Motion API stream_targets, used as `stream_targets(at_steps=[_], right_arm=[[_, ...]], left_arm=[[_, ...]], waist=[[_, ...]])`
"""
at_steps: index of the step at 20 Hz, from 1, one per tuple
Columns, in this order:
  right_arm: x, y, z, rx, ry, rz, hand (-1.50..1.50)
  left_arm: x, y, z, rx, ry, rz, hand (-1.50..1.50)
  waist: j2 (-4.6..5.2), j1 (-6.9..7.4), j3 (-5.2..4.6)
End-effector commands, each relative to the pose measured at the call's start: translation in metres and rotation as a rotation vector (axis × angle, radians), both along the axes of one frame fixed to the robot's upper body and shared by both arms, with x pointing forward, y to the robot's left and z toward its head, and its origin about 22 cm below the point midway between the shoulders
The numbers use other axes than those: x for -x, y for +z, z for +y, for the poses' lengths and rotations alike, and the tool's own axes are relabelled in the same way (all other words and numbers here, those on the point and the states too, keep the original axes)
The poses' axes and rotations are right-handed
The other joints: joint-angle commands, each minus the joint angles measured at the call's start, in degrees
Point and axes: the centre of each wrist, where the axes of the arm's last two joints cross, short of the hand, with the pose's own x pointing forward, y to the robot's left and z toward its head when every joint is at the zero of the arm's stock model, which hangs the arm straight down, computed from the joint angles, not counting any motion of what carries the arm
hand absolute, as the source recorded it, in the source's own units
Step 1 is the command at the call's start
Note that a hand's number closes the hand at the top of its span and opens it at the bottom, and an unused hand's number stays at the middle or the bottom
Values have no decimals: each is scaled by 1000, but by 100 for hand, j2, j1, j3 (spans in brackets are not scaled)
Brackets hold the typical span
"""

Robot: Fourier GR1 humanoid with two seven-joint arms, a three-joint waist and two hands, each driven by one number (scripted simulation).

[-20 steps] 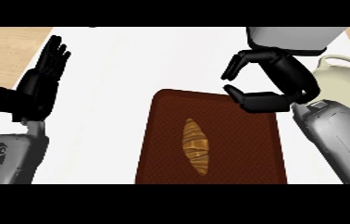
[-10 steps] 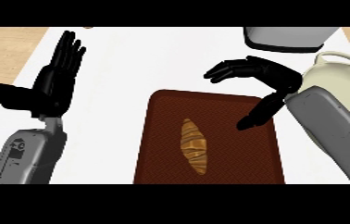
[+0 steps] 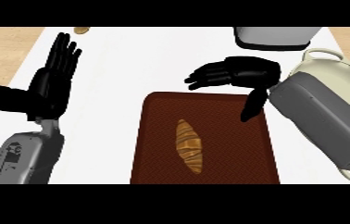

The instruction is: Pick the croissant from the tray and place it in the pot

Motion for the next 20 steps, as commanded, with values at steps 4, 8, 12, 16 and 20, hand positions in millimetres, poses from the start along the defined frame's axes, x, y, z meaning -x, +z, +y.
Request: stream_targets(at_steps=[4,8,12,16,20], right_arm=[[15,-8,40,163,124,-20,-150],[28,-26,62,246,98,-30,-150],[26,-45,58,301,59,17,-150],[32,-44,72,321,90,5,-150],[40,-79,72,308,109,-14,-150]], left_arm=[[9,-10,3,3,30,21,0],[1,-29,12,-11,39,3,0],[16,-16,0,0,28,4,0],[0,-24,9,6,49,19,0],[10,-22,11,-6,28,7,0]], waist=[[-54,-189,-4],[-34,-225,-7],[-42,-174,-3],[-35,-201,-4],[-32,-178,-2]])
